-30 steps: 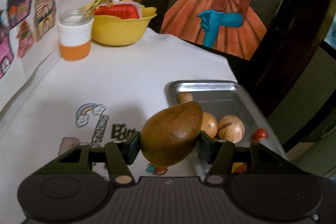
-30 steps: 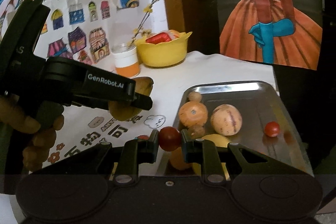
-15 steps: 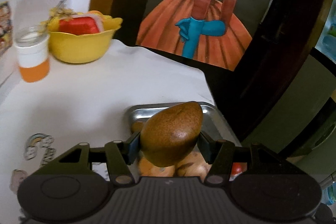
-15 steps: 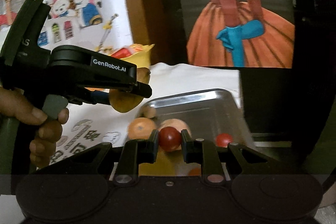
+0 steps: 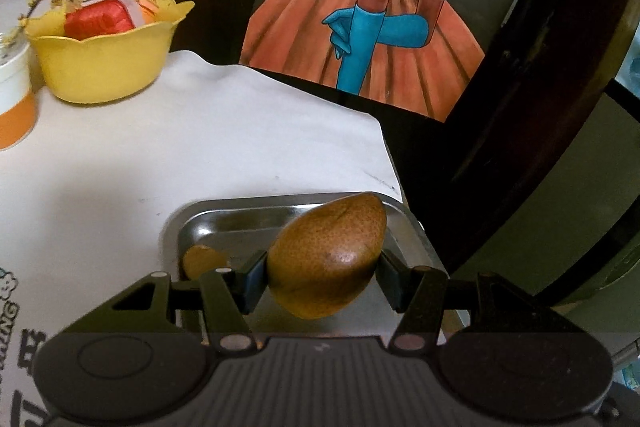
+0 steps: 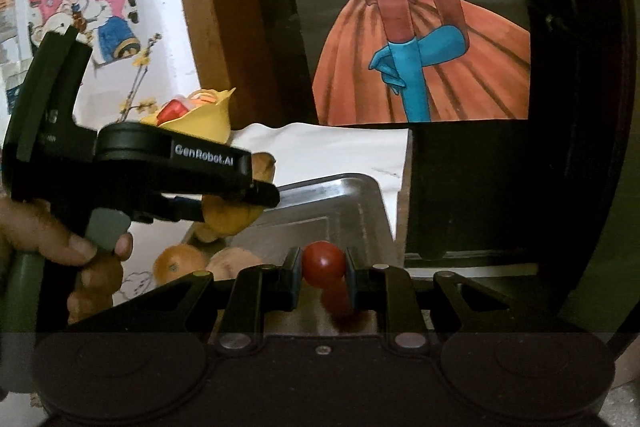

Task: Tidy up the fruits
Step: 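Carry the pear with the left tool while the right tool carries the cherry tomato over the tray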

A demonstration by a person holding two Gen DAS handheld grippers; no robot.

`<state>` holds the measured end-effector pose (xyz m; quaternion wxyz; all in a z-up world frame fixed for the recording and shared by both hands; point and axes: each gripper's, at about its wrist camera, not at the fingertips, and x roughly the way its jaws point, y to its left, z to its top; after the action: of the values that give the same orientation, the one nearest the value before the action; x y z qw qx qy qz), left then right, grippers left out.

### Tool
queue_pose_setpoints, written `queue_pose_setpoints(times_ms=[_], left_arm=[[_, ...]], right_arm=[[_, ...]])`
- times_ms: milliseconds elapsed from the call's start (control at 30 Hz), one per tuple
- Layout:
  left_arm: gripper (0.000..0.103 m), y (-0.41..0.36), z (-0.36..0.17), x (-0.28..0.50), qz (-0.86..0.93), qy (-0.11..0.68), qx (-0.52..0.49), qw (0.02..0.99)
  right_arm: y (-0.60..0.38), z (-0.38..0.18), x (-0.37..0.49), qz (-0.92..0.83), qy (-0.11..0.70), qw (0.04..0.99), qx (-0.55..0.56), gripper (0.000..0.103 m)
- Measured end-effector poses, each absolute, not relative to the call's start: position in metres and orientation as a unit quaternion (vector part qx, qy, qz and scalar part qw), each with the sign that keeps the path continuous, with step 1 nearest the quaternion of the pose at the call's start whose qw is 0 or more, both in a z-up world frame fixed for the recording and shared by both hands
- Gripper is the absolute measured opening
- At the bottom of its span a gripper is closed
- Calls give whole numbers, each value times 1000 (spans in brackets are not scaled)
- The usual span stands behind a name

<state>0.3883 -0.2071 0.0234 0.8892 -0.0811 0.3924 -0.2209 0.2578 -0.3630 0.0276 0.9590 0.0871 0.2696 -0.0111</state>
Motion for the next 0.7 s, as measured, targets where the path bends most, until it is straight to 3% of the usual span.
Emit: queue_pose_setpoints(times_ms=[700], left_arm=[[62,-215,1,410,-206,411,-80,885]], right_arm=[[-385,14,288,1,301,946,123,25]])
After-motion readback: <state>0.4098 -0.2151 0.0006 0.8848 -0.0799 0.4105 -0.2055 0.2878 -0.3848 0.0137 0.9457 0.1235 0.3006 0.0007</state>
